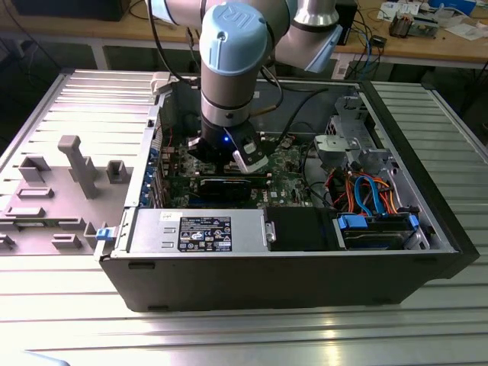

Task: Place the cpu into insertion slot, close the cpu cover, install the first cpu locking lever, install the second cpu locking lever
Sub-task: 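Install the second cpu locking lever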

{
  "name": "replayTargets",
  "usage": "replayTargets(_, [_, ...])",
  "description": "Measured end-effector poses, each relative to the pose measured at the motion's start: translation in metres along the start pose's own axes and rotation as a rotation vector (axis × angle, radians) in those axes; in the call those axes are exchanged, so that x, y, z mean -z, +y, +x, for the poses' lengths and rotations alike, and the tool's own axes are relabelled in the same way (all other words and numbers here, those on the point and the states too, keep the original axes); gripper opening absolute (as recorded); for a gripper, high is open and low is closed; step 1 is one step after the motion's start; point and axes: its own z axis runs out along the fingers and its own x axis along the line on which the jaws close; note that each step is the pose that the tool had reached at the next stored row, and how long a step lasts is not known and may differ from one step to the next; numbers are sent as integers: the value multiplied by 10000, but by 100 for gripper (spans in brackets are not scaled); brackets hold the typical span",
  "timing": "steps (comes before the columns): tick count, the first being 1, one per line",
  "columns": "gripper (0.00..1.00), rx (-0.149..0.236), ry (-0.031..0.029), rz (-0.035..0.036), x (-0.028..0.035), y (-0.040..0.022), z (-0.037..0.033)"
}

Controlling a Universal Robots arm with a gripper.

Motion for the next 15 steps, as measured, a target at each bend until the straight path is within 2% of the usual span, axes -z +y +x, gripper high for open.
replayTargets(2, [11,2,-3,-35,-11,-3,1])
replayTargets(9, [11,4,-7,-90,-33,-2,12])
replayTargets(12, [11,7,-12,-141,-38,4,14])
replayTargets(15, [11,10,-21,-227,-47,8,15])
